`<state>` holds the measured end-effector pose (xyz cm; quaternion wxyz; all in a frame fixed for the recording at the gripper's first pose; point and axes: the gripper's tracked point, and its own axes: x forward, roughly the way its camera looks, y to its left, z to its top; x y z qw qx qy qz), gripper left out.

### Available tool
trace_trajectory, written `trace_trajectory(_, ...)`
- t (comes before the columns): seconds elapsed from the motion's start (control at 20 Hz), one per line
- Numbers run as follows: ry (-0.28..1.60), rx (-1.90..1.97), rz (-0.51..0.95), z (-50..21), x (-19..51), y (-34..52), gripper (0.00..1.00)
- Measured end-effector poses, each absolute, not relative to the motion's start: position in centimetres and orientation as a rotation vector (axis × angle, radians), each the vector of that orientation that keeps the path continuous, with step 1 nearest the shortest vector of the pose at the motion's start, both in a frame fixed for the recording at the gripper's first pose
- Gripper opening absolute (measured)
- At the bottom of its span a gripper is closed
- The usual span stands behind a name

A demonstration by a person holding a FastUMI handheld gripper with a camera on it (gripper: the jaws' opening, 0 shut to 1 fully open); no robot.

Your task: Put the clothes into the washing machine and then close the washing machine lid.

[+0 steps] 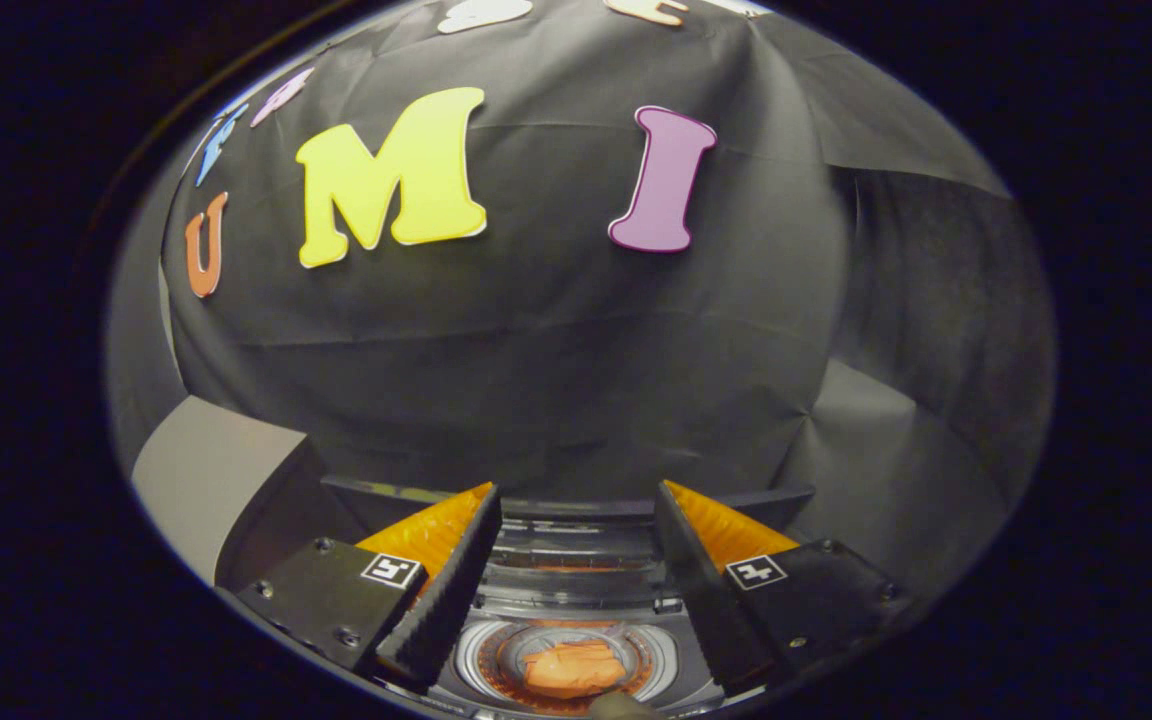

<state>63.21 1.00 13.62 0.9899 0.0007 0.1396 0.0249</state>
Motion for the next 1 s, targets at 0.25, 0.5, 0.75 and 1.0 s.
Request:
trace_trajectory(0.25,0.283,-0.01,0.042,13.7,65.9,1.5,0.96)
trace_trajectory(0.5,0.312,0.016,0.015,12.2,67.8,1.5,0.96)
trace_trajectory(0.75,0.263,0.01,0.004,11.8,68.3,1.4,0.99)
trace_trajectory(1.0,0.182,0.011,0.016,12.1,68.4,1.4,0.99)
